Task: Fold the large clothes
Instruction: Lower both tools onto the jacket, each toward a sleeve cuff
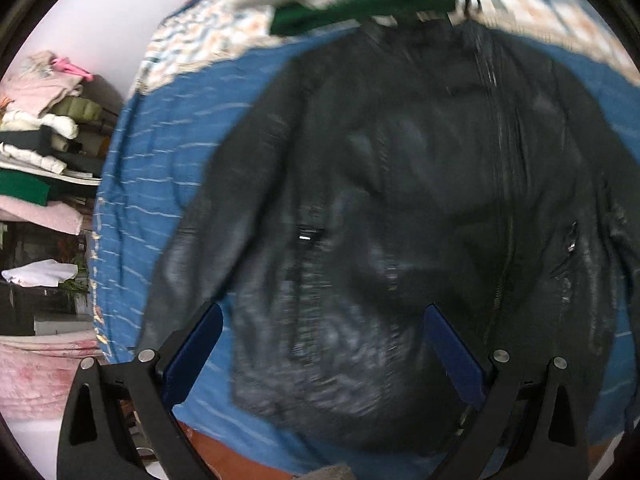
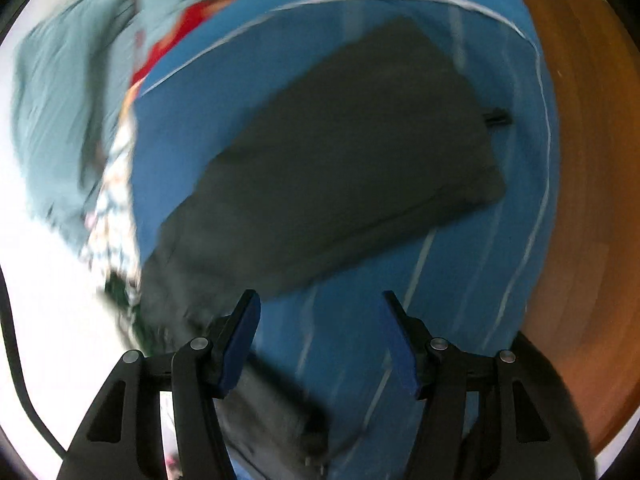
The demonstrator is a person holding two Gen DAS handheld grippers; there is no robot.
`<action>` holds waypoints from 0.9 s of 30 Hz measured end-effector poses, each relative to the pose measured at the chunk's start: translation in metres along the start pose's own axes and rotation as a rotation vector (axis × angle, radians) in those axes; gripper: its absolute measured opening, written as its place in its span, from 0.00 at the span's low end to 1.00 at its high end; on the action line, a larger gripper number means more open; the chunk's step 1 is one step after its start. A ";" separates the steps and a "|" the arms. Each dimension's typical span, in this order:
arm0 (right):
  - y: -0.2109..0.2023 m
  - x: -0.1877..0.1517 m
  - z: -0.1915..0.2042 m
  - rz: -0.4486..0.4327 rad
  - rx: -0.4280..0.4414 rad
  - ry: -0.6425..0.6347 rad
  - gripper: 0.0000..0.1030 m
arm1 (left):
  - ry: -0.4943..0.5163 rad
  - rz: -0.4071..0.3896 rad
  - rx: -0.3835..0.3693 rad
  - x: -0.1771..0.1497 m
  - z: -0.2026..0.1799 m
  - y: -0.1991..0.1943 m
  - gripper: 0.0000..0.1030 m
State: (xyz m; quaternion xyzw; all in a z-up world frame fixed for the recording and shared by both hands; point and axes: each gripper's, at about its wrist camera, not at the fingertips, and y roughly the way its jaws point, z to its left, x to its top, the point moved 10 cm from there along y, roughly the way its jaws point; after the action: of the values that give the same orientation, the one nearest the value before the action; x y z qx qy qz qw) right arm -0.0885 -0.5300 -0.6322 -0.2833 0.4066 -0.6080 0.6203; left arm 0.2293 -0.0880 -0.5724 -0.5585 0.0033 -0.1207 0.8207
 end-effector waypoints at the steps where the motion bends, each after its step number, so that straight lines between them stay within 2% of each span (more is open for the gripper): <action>1: 0.006 0.008 -0.008 -0.008 0.002 0.026 0.61 | 0.004 0.007 0.001 0.002 -0.010 0.007 1.00; 4: 0.011 0.039 -0.012 -0.051 0.099 0.116 0.61 | 0.007 0.009 -0.004 0.011 -0.032 0.014 1.00; 7: -0.004 0.073 0.001 -0.137 0.207 0.087 0.61 | 0.013 -0.003 -0.018 0.018 -0.049 0.013 1.00; 10: -0.012 0.075 0.006 -0.143 0.227 0.043 0.61 | 0.029 -0.013 -0.040 0.021 -0.068 0.015 1.00; 12: -0.003 0.065 -0.002 -0.104 0.197 0.019 0.61 | 0.048 -0.015 -0.044 0.021 -0.078 0.021 1.00; 14: 0.007 0.061 -0.009 -0.077 0.224 0.035 0.61 | 0.051 -0.014 -0.061 0.022 -0.088 0.028 1.00; 17: 0.015 0.073 -0.009 -0.132 0.262 0.047 0.63 | 0.049 -0.042 -0.080 0.028 -0.099 0.038 1.00; 20: 0.020 0.093 0.001 -0.195 0.292 0.056 0.74 | 0.023 -0.038 -0.108 0.032 -0.103 0.048 1.00; 23: 0.024 0.104 0.014 -0.238 0.285 0.057 0.74 | -0.004 -0.025 -0.130 0.032 -0.106 0.052 1.00; 25: 0.022 0.105 0.021 -0.262 0.267 0.048 0.67 | -0.005 -0.032 -0.131 0.031 -0.107 0.051 1.00; 27: 0.013 0.106 0.015 -0.285 0.223 0.030 0.12 | -0.005 -0.034 -0.133 0.028 -0.106 0.048 1.00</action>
State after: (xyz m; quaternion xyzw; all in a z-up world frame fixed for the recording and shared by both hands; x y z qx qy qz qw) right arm -0.0764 -0.6348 -0.6524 -0.2586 0.3014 -0.7353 0.5492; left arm 0.2508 -0.1737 -0.6530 -0.6120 -0.0001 -0.1327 0.7797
